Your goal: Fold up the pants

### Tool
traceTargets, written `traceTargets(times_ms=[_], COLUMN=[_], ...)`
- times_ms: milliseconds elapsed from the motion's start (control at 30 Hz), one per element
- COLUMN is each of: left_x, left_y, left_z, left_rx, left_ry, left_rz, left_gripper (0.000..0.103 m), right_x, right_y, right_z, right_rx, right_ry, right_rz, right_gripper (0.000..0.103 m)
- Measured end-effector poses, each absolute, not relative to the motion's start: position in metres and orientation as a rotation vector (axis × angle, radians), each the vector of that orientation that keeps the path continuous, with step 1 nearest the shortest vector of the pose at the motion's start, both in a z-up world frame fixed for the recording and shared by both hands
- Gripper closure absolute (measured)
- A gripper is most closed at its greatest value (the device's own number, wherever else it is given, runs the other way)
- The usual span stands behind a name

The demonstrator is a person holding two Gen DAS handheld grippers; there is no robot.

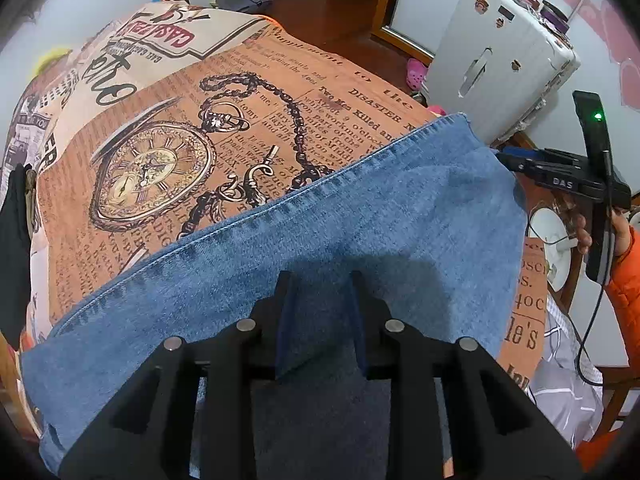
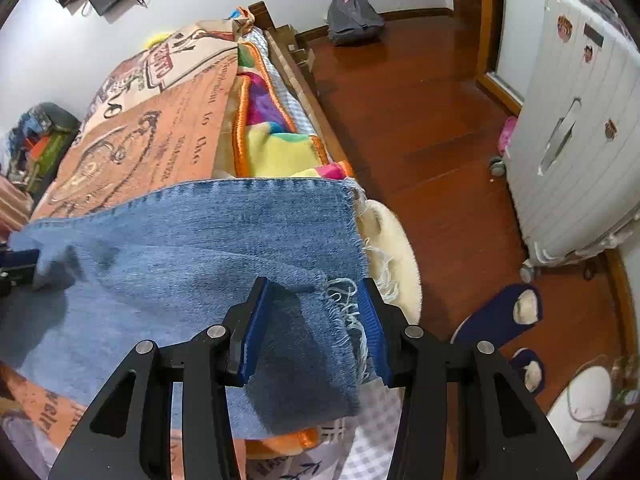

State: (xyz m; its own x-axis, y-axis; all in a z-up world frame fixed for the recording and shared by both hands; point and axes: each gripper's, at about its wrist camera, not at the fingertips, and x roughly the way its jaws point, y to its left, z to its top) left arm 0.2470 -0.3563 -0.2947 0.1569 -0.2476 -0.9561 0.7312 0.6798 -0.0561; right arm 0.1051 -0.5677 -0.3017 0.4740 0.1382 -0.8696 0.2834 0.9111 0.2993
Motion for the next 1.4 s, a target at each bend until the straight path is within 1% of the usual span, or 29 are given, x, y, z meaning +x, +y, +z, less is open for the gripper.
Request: traceTargets(times_ms=[67,433,600,633,667,700,733,867,1033,1233,1267,1333,1400], left_x=[0.248,0.248,0.247,0.247,0.247,0.247,0.247,0.251,0.256,0.264,0.265,0.266,0.267], left_y=[-0.357,-0.358,-0.359,-0.358,-0.358,-0.358,-0.358,-0.355,-0.349,-0.342,-0.34,-0.336,-0.334], left_z=[-0.296,-0.298,-0.298,-0.297,-0.297,-0.297,-0.296,-0.293,-0.283,-0.263,-0.259,-0.253,-0.249], left_rx=[0.473,0.468,0.465,0.463,0.46,0.458,0.455,0.431,0.404,0.397,0.39,0.37,0.368], left_ry=[1.223,1.208,1.203,1.203,1.203,1.203,1.205,1.212,1.201,1.158,1.149,1.136,1.117], left_rz=[-0.738,-0.731,-0.725,-0.724,-0.723,-0.723,-0.722,-0.71,-0.668,-0.628,-0.621,-0.612,-0.599], left_gripper=[0.075,0.074,0.074,0.074,0.074,0.074,0.074,0.074,0.074,0.073,0.072,0.063,0.058], right_x=[0.101,0.115,0.122,0.121,0.119,0.118,0.116,0.106,0.1,0.105,0.107,0.113,0.122], right_y=[-0.569,-0.569,-0.562,-0.56,-0.556,-0.556,-0.556,-0.553,-0.571,-0.563,-0.559,-0.552,-0.551], right_z=[-0.301,-0.321,-0.316,-0.314,-0.31,-0.309,-0.306,-0.285,-0.247,-0.221,-0.218,-0.221,-0.233], right_rx=[0.491,0.568,0.514,0.488,0.448,0.441,0.439,0.402,0.451,0.371,0.338,0.296,0.264], right_ry=[1.076,1.078,1.079,1.075,1.071,1.068,1.058,0.986,0.868,0.771,0.762,0.764,0.795], right_rz=[-0.048,-0.011,-0.033,-0.047,-0.071,-0.069,-0.074,-0.107,-0.09,-0.124,-0.138,-0.16,-0.179], right_gripper=[0.062,0.061,0.067,0.071,0.083,0.089,0.091,0.092,0.092,0.092,0.092,0.092,0.092])
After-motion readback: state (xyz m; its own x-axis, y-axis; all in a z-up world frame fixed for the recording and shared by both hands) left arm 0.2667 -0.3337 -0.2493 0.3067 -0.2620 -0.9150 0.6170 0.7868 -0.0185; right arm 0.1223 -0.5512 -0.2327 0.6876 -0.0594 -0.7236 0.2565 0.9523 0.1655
